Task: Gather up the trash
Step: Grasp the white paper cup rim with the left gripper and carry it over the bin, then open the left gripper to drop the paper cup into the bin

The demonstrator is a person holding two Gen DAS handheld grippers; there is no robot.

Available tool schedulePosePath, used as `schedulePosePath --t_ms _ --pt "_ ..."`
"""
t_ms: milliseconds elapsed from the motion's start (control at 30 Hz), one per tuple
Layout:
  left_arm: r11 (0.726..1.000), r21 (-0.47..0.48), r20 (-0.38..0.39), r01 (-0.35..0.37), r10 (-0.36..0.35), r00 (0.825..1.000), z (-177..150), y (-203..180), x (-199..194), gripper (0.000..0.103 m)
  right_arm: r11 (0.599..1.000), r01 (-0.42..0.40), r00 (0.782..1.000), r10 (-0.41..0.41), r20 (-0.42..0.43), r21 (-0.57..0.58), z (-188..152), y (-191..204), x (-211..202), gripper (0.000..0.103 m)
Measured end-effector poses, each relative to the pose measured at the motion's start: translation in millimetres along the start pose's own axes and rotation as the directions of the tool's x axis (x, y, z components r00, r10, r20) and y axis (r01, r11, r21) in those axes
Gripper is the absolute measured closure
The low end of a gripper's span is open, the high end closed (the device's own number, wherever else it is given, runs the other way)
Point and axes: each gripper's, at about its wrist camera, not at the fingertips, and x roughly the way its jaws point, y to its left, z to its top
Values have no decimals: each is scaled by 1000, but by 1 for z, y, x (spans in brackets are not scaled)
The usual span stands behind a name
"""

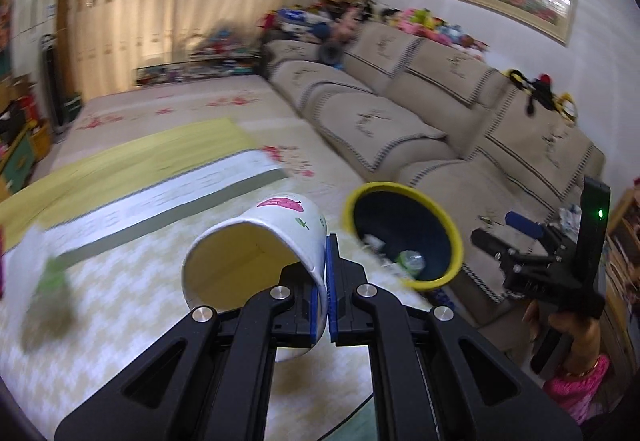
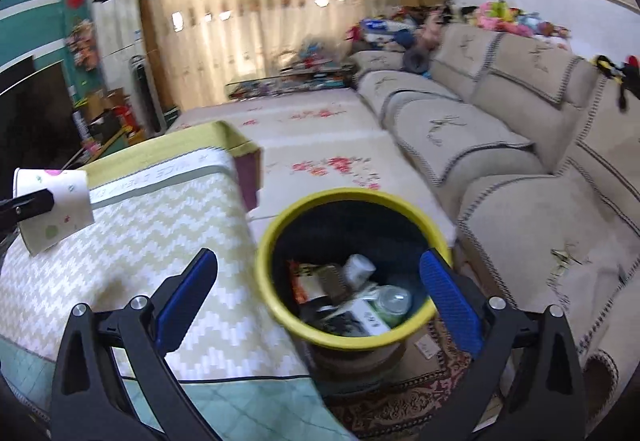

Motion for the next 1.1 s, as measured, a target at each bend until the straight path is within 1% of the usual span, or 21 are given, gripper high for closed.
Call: schedulePosePath --t_ms 33,100,233,300,433,533,567,667,733,767,800,833,867,967,1033,1067,1100 --pt "999 13 -13 34 -34 999 8 -10 12 99 1000 15 1000 -15 1 -9 -1 -4 -2 6" --pt "997 34 -33 74 -73 997 18 -28 30 99 999 45 999 -45 4 -14 -2 -10 -5 6" --pt "987 68 -84 149 -143 986 35 -59 68 99 998 62 998 -62 7 22 -8 -33 -9 6" --pt "980 91 -115 175 -164 980 41 -79 90 99 997 75 997 -75 -6 36 -12 -42 -8 6" --pt "973 114 -168 199 -178 969 47 -108 135 99 994 99 995 -99 -11 49 -18 -58 -13 6" --pt "972 111 -215 209 -182 959 48 -128 171 99 992 116 993 -115 -8 55 -22 -68 -19 6" --pt "971 111 -227 214 -184 956 48 -133 180 99 991 121 993 -121 -8 59 -23 -71 -21 6" --pt "973 115 -247 200 -167 955 51 -146 210 98 988 137 991 -136 -7 73 -26 -78 -26 6" --pt "973 102 -268 205 -171 948 51 -149 225 97 987 142 990 -142 -4 80 -27 -81 -28 6" --pt "975 94 -276 199 -166 947 50 -150 233 91 986 143 990 -144 -4 82 -27 -82 -29 6" --pt "978 86 -283 188 -157 946 49 -149 239 77 986 145 989 -145 -5 81 -28 -81 -29 6" --pt "980 80 -285 181 -152 946 49 -147 243 68 986 146 989 -146 -7 80 -28 -81 -29 6" --pt "982 73 -285 173 -145 947 48 -145 246 55 986 145 989 -144 -9 78 -28 -80 -29 6" --pt "986 54 -274 155 -134 952 47 -132 237 50 988 138 990 -138 -12 64 -27 -74 -28 6" --pt "989 47 -245 140 -124 962 46 -118 214 39 990 133 991 -132 -14 54 -26 -69 -26 6" --pt "991 47 -226 128 -114 967 46 -111 201 30 991 128 992 -127 -15 50 -26 -66 -25 6" --pt "993 44 -198 109 -98 975 46 -102 183 28 991 124 992 -123 -15 48 -25 -65 -25 6"
